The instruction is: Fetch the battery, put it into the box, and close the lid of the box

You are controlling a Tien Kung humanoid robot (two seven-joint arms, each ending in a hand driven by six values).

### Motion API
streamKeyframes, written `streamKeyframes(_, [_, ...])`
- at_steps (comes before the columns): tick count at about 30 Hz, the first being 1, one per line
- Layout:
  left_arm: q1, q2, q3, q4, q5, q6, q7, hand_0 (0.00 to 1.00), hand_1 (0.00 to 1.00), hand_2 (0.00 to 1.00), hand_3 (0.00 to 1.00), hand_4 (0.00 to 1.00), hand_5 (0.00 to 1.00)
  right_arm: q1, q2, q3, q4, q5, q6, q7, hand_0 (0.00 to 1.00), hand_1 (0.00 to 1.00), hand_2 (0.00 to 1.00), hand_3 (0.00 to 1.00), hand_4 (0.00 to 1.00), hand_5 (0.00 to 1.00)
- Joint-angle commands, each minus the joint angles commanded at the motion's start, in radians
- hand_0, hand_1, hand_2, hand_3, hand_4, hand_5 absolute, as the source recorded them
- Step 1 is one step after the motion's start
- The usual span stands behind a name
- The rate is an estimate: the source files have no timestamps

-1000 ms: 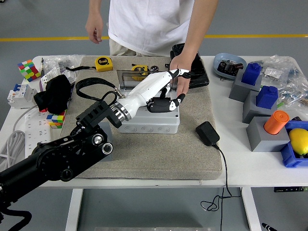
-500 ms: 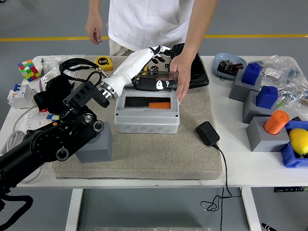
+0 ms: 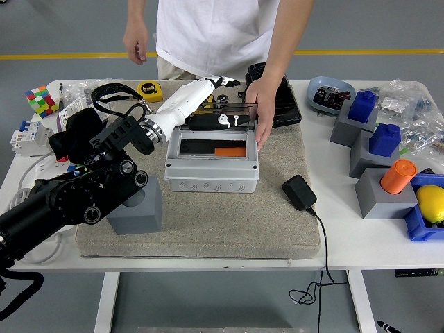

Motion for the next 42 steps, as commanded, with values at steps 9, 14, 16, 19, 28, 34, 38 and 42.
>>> streamKeyframes(9, [0.015, 0.027, 0.023, -0.044, -0.001, -0.018, 0.049, 0.749, 0.822, 0.842, 0.836, 0.998, 0.781, -0.005, 0.000, 0.008, 0.001, -0.007, -0.001, 0.001, 0.651, 0.672, 0.688, 0.580, 0.957, 0.543])
streamKeyframes(14, [0.042, 0.061, 0.029, -0.120, -0.005, -0.032, 0.086, 0.722, 0.790, 0.829, 0.822, 0.998, 0.765, -0.008, 0.000, 0.018, 0.001, -0.012, -0.001, 0.001, 0.651, 0.671, 0.688, 0.580, 0.957, 0.543])
streamKeyframes(16, [0.059, 0.076, 0.028, -0.155, 0.000, -0.037, 0.102, 0.722, 0.790, 0.829, 0.822, 0.998, 0.765, -0.010, 0.000, 0.023, -0.001, -0.014, 0.000, 0.000, 0.651, 0.671, 0.688, 0.580, 0.957, 0.543])
streamKeyframes(19, [0.084, 0.093, 0.028, -0.193, -0.008, -0.042, 0.112, 0.722, 0.790, 0.829, 0.822, 0.998, 0.765, -0.011, -0.001, 0.029, -0.001, -0.017, 0.000, 0.000, 0.651, 0.671, 0.688, 0.580, 0.957, 0.543])
streamKeyframes(28, [0.167, 0.135, 0.030, -0.268, -0.015, -0.045, 0.117, 0.706, 0.783, 0.814, 0.817, 0.998, 0.739, -0.009, 0.001, 0.037, 0.000, -0.022, -0.001, 0.004, 0.651, 0.671, 0.688, 0.580, 0.957, 0.543])
streamKeyframes(34, [0.196, 0.141, 0.018, -0.298, -0.016, -0.044, 0.111, 0.705, 0.782, 0.815, 0.816, 0.998, 0.734, -0.009, 0.001, 0.038, 0.000, -0.023, 0.000, 0.006, 0.651, 0.671, 0.688, 0.581, 0.957, 0.543])
streamKeyframes(38, [0.217, 0.141, -0.023, -0.328, -0.011, -0.038, 0.097, 0.704, 0.782, 0.815, 0.817, 0.998, 0.712, -0.008, -0.001, 0.037, 0.000, -0.023, 0.000, 0.005, 0.651, 0.671, 0.688, 0.580, 0.957, 0.543])
streamKeyframes(42, [0.248, 0.140, -0.075, -0.347, -0.004, -0.028, 0.073, 0.704, 0.782, 0.815, 0.817, 0.998, 0.712, -0.007, -0.001, 0.038, -0.001, -0.022, 0.000, 0.004, 0.651, 0.671, 0.688, 0.580, 0.957, 0.543])
